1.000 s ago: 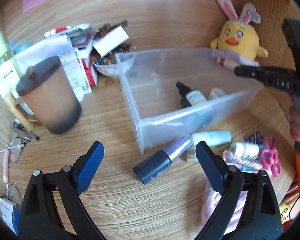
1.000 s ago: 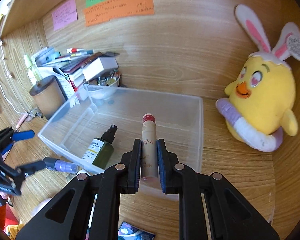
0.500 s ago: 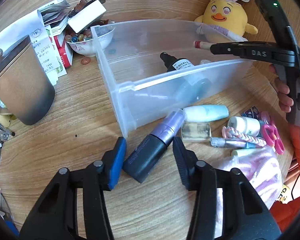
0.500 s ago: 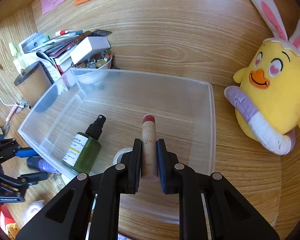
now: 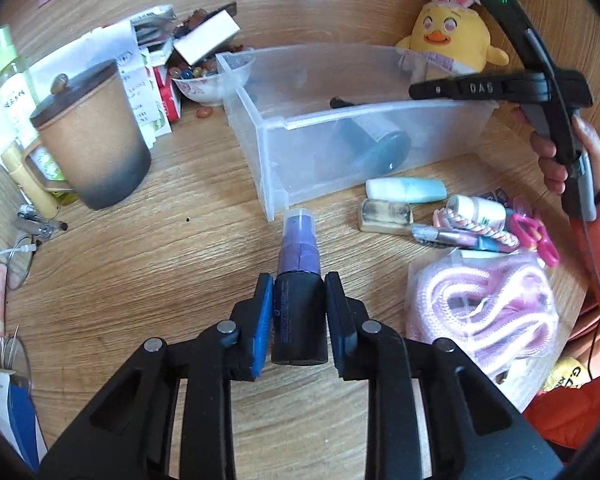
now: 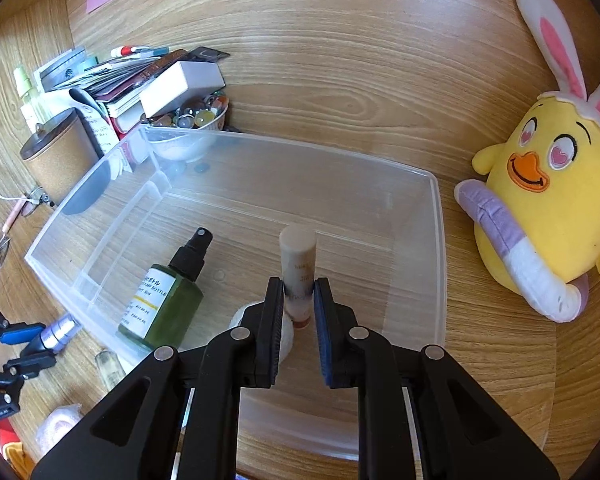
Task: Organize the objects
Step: 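Grasp purple-black spray with left tool and place it in the box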
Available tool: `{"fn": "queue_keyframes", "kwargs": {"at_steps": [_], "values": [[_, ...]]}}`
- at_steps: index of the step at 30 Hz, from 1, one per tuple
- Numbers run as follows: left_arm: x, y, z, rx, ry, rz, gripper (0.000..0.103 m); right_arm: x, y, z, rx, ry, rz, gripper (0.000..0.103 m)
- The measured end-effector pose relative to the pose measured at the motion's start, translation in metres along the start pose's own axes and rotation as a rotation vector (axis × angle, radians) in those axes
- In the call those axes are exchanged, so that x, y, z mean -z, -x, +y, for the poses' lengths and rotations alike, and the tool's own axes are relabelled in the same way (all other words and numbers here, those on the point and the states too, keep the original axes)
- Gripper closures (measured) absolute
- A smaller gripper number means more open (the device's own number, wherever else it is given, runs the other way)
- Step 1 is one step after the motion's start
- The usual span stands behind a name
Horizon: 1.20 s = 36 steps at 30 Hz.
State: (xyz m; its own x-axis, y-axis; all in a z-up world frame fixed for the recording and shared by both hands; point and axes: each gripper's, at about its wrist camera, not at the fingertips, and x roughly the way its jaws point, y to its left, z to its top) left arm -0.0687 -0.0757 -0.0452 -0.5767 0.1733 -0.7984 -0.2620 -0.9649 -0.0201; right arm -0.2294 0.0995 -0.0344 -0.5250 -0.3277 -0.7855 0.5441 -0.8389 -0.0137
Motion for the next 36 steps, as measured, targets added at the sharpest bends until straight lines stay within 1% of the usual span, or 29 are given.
{"fn": "queue_keyframes", "kwargs": {"at_steps": [3, 6, 11, 13, 15, 20, 22, 26, 31, 36], "values": [[-0.005, 0.019, -0.001, 0.003, 0.01, -0.053, 0.078, 0.004, 0.006, 0.002, 0.023, 0.014, -0.011, 0.085], [-0.013, 0.036, -0.002, 0.006, 0.015, -0.11, 0.078, 0.006, 0.015, 0.002, 0.027, 0.02, -0.033, 0.075], [-0.039, 0.049, -0.001, 0.013, 0.022, -0.176, 0.078, 0.012, 0.035, 0.004, 0.037, 0.026, -0.081, 0.065], [-0.05, 0.05, -0.002, 0.009, 0.023, -0.194, 0.078, 0.015, 0.043, 0.003, 0.029, 0.018, -0.1, 0.058], [-0.063, 0.045, -0.002, 0.013, 0.025, -0.193, 0.078, 0.018, 0.052, 0.0, 0.018, 0.007, -0.119, 0.055], [-0.09, 0.019, 0.0, 0.004, 0.041, -0.142, 0.078, 0.034, 0.075, -0.005, 0.0, -0.022, -0.157, 0.049], [-0.096, 0.009, 0.002, 0.01, 0.049, -0.119, 0.078, 0.044, 0.084, -0.008, -0.005, -0.036, -0.171, 0.044], [-0.106, -0.008, 0.005, 0.007, 0.063, -0.086, 0.078, 0.064, 0.094, -0.011, -0.026, -0.053, -0.178, 0.042], [-0.112, -0.027, 0.011, 0.002, 0.091, -0.04, 0.078, 0.088, 0.097, -0.011, -0.035, -0.06, -0.156, 0.042], [-0.113, -0.027, 0.01, -0.019, 0.092, -0.039, 0.078, 0.107, 0.094, -0.015, -0.038, -0.091, -0.127, 0.042]]}}
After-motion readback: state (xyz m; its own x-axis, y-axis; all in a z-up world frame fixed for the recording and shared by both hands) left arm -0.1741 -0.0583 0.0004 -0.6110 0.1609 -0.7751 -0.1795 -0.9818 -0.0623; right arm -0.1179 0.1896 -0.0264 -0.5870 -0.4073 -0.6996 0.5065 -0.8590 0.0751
